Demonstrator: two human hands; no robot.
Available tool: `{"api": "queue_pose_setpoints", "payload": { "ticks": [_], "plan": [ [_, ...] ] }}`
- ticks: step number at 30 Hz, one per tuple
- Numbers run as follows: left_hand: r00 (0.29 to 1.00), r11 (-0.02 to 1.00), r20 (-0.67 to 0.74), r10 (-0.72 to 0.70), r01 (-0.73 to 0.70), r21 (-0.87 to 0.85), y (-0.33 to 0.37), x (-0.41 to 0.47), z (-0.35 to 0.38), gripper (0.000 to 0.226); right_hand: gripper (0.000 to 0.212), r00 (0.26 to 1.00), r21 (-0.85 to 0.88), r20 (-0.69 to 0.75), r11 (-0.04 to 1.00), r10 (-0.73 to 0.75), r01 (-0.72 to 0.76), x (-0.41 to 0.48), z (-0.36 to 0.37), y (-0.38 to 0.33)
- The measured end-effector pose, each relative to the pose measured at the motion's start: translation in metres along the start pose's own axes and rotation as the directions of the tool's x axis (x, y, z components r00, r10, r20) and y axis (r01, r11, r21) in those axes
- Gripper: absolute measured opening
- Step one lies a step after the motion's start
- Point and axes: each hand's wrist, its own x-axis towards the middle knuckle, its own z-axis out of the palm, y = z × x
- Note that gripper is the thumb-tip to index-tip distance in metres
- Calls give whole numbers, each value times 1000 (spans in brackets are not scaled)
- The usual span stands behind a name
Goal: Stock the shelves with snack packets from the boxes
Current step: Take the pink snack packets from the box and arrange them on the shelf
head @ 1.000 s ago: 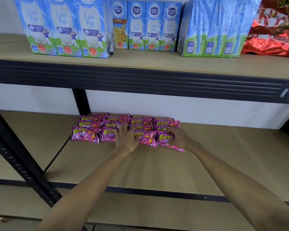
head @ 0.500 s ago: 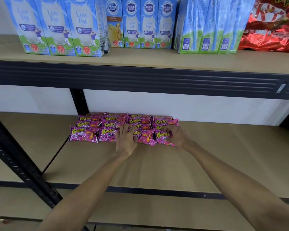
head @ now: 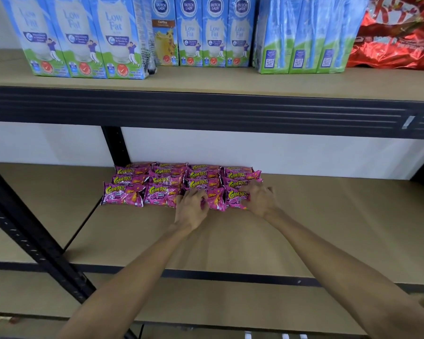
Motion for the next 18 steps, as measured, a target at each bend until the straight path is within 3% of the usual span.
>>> {"api": "queue_pose_setpoints", "payload": {
  "ticks": [7, 12, 16, 18],
  "plan": [
    [999, 999, -21, -41, 41, 17, 10, -8, -3, 4, 40, 994, 165, -109, 986, -18, 36, -16, 2, -1],
    [993, 999, -109, -50, 49, -15, 28, -26, -3, 8, 20, 967, 283, -252, 952, -46, 119, -45, 0, 7],
    [994, 1000, -109, 4, -8, -30, 61, -52, 2, 5, 10, 973, 351, -225, 928, -51, 130, -81, -4, 14],
    [995, 999, -100, 24, -29, -42, 79, -69, 9, 15, 14, 981, 388, -182, 912, -64, 132, -100, -4, 18]
  ]
}}
